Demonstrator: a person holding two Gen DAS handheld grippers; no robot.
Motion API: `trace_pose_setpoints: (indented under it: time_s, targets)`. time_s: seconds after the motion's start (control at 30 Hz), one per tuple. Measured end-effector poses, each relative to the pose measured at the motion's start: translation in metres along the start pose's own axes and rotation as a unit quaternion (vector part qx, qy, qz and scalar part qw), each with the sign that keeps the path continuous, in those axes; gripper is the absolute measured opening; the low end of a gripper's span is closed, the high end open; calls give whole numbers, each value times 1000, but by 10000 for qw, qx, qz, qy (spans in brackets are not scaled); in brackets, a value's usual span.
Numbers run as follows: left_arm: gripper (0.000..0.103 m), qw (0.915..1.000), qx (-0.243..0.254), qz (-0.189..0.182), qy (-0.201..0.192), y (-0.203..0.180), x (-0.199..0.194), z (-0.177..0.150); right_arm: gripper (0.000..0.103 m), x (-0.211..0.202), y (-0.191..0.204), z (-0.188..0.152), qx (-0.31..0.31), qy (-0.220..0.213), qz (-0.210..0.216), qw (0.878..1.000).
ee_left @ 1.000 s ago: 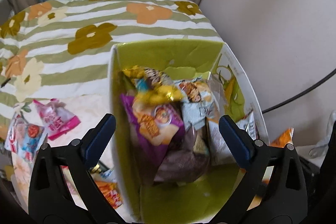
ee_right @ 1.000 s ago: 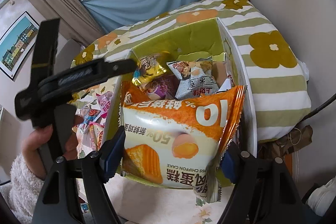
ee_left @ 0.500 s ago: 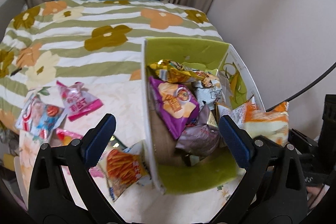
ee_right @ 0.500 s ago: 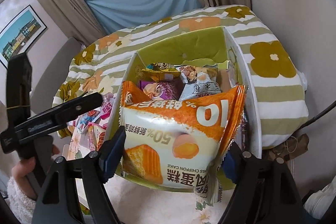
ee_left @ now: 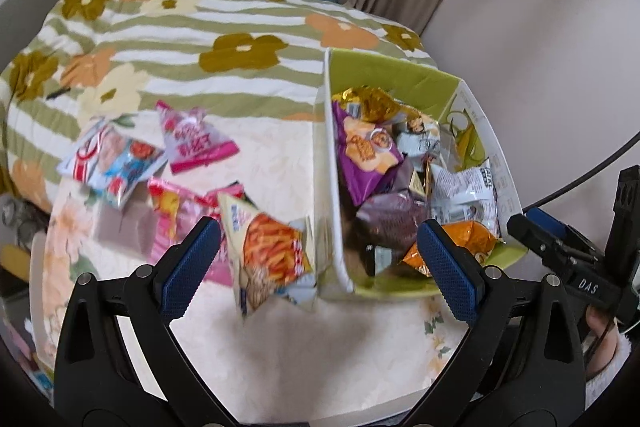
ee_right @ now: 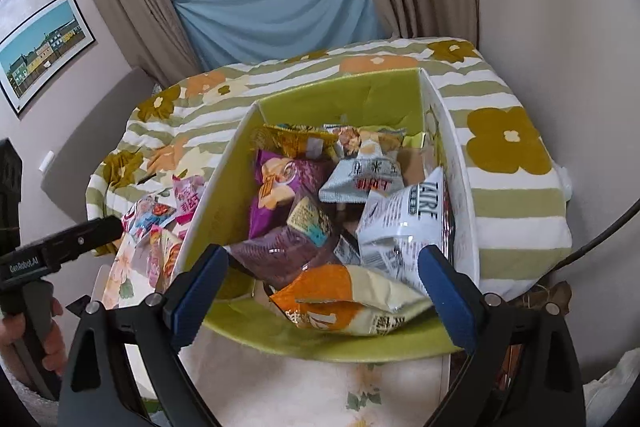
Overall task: Organize snacks
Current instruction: 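Move both tools back over the remaining snack bags on the bed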
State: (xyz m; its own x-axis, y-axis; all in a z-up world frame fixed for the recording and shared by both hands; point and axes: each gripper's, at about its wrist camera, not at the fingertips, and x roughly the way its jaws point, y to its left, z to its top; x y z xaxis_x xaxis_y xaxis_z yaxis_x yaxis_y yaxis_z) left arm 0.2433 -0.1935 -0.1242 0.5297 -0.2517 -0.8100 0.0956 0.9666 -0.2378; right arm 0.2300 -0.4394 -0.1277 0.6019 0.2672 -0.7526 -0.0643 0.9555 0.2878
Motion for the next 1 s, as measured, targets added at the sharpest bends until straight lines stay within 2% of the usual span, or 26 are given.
trace_pose_setpoints:
  time_s: [0.2, 0.47, 0.73, 0.9, 1.0]
  targets:
    - [98, 9997, -72, 157, -156, 9, -25, -15, 95, -4, 3, -1, -118, 19, 123, 9999]
    - [98, 9975, -414, 333, -468, 49, -64, -24, 95, -17, 34, 5, -408, -146, 435, 9981]
    - [98, 9954, -620, 411, -609, 117, -86, -16, 95, -12, 103, 13, -776, -266, 704, 9941]
    - [98, 9966, -574, 396, -432, 166, -86, -4, 95, 6, 149, 10, -791, -254, 669, 9943]
    - [98, 9975, -546, 331, -302, 200, -81, 6, 95, 24, 183, 5, -757, -107, 593, 9953]
